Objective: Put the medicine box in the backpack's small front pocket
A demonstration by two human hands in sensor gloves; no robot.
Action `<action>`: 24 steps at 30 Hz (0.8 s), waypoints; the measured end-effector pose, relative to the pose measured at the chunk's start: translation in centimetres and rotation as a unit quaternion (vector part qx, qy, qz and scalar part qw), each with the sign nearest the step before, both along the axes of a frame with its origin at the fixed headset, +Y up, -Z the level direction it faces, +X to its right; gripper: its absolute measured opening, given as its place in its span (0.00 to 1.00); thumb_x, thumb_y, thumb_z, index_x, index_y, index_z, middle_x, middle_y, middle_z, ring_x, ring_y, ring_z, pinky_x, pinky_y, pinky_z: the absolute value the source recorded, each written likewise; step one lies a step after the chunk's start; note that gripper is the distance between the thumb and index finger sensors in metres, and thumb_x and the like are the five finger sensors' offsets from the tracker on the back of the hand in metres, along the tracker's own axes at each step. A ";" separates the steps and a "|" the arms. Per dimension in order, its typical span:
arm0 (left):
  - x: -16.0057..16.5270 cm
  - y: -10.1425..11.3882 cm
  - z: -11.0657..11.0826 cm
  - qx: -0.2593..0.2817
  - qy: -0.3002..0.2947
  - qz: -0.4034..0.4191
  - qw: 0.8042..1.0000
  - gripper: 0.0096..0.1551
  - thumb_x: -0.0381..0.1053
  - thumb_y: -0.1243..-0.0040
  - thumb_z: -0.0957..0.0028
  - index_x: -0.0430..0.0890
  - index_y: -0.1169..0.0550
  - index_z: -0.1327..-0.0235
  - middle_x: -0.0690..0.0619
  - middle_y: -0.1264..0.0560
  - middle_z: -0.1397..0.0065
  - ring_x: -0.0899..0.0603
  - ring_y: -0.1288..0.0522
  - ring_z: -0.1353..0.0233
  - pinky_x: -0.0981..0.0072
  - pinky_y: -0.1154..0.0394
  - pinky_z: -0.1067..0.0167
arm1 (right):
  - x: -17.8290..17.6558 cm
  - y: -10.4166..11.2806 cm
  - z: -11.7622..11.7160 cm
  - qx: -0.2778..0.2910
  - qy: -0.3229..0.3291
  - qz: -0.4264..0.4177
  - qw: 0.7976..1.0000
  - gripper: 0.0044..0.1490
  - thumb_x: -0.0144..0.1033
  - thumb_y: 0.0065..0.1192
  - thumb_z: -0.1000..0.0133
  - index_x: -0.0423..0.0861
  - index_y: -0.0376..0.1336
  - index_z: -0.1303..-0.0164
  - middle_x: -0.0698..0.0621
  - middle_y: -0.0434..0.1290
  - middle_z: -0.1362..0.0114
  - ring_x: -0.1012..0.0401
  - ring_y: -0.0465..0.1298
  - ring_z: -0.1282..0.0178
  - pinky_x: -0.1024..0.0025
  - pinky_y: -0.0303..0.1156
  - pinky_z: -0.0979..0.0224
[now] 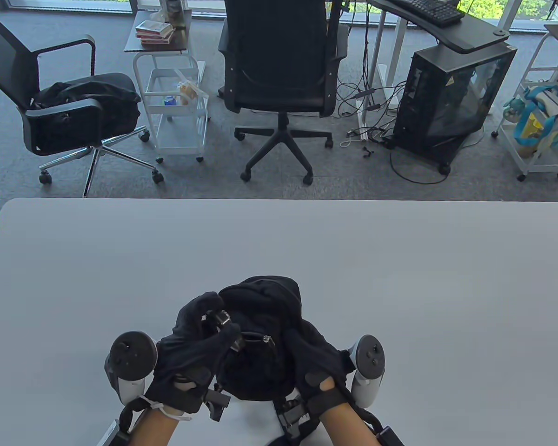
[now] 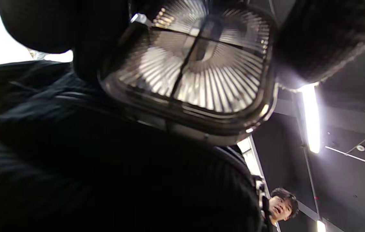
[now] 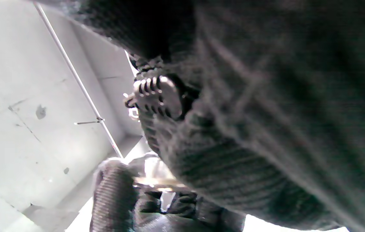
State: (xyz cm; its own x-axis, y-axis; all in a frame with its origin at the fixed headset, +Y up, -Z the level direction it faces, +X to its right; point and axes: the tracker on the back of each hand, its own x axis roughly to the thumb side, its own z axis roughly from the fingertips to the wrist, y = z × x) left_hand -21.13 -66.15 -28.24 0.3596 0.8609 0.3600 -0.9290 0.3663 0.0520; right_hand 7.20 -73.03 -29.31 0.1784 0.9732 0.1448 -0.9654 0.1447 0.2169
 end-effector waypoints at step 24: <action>0.6 -0.8 -0.4 0.040 0.032 -0.049 0.997 0.46 0.75 0.27 0.53 0.57 0.33 0.28 0.34 0.35 0.24 0.28 0.18 0.43 0.33 0.23 0.50 | -1.4 0.0 0.7 0.000 0.002 0.020 1.000 0.33 0.47 0.57 0.38 0.36 0.63 0.32 0.42 0.77 0.34 0.43 0.78 0.33 0.34 0.64 0.32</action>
